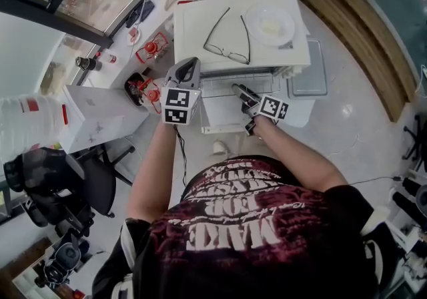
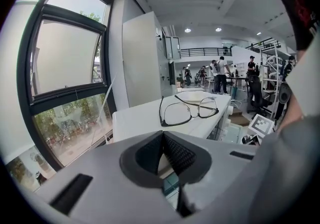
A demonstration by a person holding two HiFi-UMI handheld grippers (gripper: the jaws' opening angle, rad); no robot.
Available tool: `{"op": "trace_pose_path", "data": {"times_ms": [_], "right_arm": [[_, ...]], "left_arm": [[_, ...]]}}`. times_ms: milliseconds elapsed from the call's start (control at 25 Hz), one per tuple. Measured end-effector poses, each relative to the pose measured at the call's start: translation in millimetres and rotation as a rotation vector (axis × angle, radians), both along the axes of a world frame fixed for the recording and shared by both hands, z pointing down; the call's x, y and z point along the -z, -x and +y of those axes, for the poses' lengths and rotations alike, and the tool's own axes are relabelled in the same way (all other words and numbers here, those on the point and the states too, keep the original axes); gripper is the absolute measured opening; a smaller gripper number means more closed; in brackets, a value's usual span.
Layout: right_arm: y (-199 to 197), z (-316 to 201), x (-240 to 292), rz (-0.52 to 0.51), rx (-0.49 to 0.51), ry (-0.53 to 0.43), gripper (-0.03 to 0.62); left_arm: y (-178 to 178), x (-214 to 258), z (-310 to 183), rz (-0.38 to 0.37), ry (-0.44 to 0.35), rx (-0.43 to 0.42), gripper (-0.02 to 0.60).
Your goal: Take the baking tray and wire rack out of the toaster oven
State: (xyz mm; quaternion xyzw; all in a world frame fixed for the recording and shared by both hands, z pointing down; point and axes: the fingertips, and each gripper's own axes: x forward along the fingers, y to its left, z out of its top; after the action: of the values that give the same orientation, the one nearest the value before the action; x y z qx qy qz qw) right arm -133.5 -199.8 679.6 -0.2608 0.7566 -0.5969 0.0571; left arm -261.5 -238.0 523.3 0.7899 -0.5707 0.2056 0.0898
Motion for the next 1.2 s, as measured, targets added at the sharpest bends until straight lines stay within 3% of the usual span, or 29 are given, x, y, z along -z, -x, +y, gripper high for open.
{"op": "trace_pose_path", "data": {"times_ms": [240,320,520,880,1080,1200], "right_arm": [[7,-31,-13,-0.026,-0.14,0.026,0.255],[5,-35,-12,-0.014,-0.153,0.007,0.14],[10,-27,12,-0.091,-0.111,-0.072,0.023],[-10,47,20,-0.121,-0.067,-0.004,0.015],[-17,72,28,-0.125,-0.065,0.023,0.012],[-24,84,32,-0.12,-0.078,0.021,0.006]], "left_arm": [[-2,-2,1,-0.012,0.014,-0.02,0.006],[-3,-3,1,-0.009,0.016,-0.026,0.006],[-4,-3,3,-0.022,0.008,-0.049,0.006],[-5,0,8,-0.028,-0.027,-0.088,0.006],[3,19,46,0.08,-0.09,0.004,0.006],[4,15,82,0.076,-0.083,0.009,0.006]]}}
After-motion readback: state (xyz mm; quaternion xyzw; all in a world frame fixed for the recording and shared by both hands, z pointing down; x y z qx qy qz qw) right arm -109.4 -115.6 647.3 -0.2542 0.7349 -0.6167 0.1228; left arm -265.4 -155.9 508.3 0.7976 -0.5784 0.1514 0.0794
